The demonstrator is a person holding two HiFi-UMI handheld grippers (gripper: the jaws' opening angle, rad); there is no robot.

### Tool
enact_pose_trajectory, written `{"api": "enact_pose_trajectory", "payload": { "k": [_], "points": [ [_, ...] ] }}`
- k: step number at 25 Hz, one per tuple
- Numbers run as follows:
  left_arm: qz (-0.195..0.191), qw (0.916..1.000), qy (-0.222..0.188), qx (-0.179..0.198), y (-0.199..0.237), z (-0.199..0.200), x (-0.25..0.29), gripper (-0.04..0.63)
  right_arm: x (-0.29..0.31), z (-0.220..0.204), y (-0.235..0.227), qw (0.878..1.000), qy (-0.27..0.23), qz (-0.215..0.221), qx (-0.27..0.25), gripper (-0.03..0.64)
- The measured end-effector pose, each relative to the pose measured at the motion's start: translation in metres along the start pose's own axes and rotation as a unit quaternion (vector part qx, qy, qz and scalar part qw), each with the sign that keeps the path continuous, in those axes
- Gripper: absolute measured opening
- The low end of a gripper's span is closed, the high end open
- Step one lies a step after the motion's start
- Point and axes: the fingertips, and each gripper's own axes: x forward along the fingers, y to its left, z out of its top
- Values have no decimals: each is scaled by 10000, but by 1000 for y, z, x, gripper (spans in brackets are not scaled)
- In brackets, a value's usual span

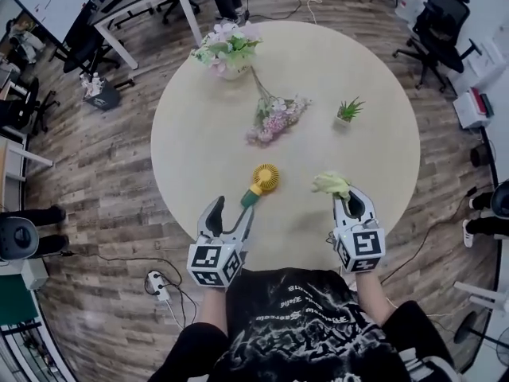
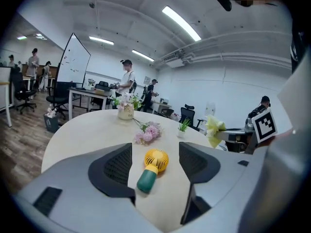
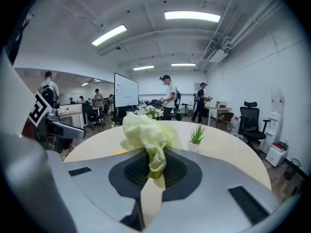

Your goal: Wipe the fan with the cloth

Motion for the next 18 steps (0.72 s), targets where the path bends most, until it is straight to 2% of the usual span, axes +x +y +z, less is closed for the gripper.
{"api": "enact_pose_trajectory", "payload": {
  "k": [5,10,13,17,18],
  "points": [
    [-85,9998,-22,167,-12,3,1,327,-20,-19,-24,9992,203,-329,110,40],
    [-67,9987,-171,470,-21,12,3,316,-18,-11,-20,9994,94,-318,115,40],
    [-25,9971,-231,720,-27,14,3,222,-16,-9,-12,9997,88,-237,71,40],
    [123,9956,-325,874,-29,20,1,30,-13,-9,1,9999,109,-113,8,38],
    [152,9951,-349,917,-30,21,1,26,-12,-9,4,9999,113,-92,-6,38]
  ]
}}
